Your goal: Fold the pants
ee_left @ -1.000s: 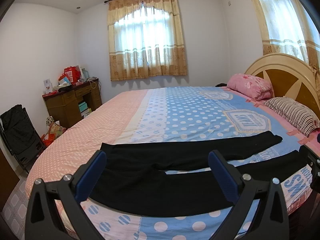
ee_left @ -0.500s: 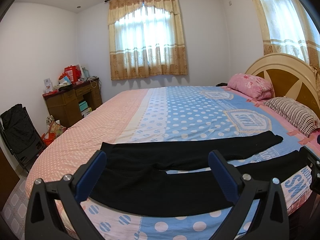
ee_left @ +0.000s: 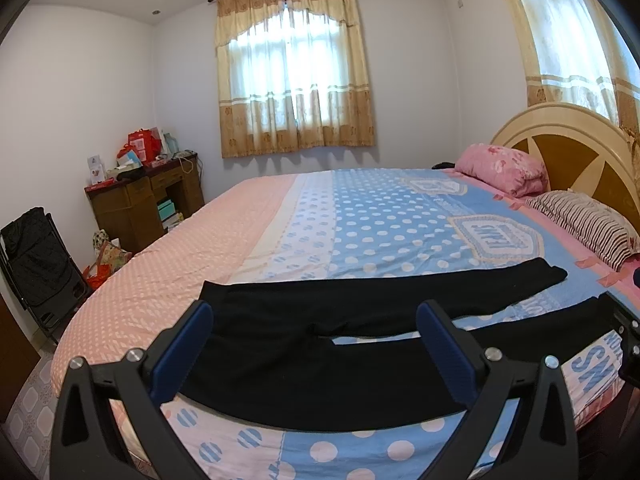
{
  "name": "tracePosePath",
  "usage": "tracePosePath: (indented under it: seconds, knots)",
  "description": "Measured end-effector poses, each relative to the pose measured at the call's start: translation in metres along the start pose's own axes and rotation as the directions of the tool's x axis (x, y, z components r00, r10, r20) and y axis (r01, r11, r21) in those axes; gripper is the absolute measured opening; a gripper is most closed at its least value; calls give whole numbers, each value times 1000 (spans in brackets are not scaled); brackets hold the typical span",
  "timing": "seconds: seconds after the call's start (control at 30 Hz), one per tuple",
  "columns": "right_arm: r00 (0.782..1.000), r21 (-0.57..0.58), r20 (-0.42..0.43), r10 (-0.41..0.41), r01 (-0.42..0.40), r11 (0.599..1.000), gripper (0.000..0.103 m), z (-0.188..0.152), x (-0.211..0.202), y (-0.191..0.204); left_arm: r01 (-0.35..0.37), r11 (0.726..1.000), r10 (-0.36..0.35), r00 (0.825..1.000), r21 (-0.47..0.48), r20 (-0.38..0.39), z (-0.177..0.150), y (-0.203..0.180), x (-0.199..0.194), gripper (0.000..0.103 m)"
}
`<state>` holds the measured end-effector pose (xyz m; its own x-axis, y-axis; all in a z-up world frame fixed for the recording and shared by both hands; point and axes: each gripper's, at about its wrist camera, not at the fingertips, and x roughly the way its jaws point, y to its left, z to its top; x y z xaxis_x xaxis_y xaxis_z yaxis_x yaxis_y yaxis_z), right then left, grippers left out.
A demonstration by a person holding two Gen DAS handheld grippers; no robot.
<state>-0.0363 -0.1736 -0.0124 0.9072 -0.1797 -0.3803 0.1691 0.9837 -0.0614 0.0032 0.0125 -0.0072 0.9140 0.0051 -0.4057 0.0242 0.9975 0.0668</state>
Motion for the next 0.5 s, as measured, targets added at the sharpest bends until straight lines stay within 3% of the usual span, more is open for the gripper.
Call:
tracePosePath:
  seconds: [0.5]
  knots:
    - [999, -18, -32, 3, -3, 1000, 102, -4, 12, 2, -7, 1000, 8, 999, 22, -48, -9, 1, 18, 103]
